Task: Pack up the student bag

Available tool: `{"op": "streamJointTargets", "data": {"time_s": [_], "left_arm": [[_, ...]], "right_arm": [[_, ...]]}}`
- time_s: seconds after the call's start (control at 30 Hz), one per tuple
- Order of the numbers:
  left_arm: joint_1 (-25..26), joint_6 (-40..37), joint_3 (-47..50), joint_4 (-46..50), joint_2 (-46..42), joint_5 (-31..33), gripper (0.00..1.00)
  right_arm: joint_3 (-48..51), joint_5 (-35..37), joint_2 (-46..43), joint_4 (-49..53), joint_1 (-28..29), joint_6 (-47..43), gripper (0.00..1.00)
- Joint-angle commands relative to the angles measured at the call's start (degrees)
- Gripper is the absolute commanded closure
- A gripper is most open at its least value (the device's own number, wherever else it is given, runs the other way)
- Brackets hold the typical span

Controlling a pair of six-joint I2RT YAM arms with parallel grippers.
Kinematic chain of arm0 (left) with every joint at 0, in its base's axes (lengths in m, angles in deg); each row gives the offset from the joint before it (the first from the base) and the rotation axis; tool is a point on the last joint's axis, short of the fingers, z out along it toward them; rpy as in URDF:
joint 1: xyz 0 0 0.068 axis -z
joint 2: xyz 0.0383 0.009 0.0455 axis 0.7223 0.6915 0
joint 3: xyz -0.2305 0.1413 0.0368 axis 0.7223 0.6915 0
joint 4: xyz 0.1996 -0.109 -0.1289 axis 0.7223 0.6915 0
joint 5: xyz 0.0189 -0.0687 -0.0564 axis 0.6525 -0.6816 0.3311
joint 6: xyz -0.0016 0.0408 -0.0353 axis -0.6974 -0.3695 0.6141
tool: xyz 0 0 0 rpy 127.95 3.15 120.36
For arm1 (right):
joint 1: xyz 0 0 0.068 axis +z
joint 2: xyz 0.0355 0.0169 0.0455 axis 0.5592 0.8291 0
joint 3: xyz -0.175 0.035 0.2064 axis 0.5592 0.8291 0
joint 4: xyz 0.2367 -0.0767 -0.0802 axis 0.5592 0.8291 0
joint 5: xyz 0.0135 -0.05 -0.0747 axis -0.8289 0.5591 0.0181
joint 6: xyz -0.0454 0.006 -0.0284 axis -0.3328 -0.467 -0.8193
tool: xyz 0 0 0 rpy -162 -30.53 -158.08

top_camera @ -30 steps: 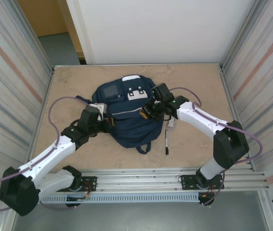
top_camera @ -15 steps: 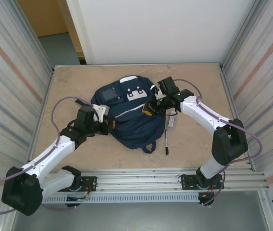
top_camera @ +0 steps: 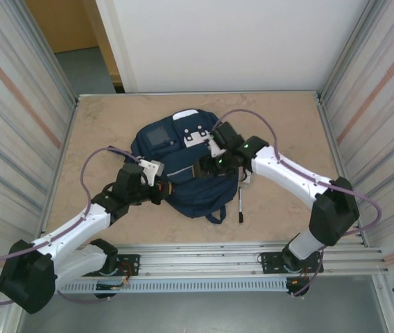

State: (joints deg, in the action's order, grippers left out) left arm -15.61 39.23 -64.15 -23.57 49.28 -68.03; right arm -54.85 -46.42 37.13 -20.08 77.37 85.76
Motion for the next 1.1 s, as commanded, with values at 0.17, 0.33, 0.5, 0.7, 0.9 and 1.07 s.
{"op": "streamJointTargets", "data": {"time_s": [0.17, 0.33, 0.5, 0.7, 0.9, 1.07], "left_arm": [[0.93, 1.49, -1.87, -4.56, -0.86, -7.56, 1.0], [0.94, 0.9, -1.97, -3.39, -1.49, -9.88, 1.0], [1.03, 1.22, -2.34, -3.21, -1.44, -11.89, 1.0], [0.72, 2.15, -3.39, -1.54, 0.0, -12.86, 1.0], [-4.52, 4.42, -2.71, 3.58, -3.26, -7.54, 1.0], [-15.76, 7.78, -5.76, 11.29, 0.53, -5.75, 1.0]], "right_arm": [[2.89, 2.74, -3.76, -5.05, 6.83, -39.51, 0.32], [8.1, -1.11, -6.46, -12.55, 8.42, -56.74, 0.3], [9.34, -0.89, -2.84, -19.15, 8.28, -64.8, 0.31], [9.76, 3.55, 2.71, -28.68, 7.84, -64.06, 0.47], [11.75, -2.13, 0.14, -28.09, 7.11, -67.4, 0.91], [16.88, -6.94, -4.79, -31.01, 6.69, -73.18, 1.0]]}}
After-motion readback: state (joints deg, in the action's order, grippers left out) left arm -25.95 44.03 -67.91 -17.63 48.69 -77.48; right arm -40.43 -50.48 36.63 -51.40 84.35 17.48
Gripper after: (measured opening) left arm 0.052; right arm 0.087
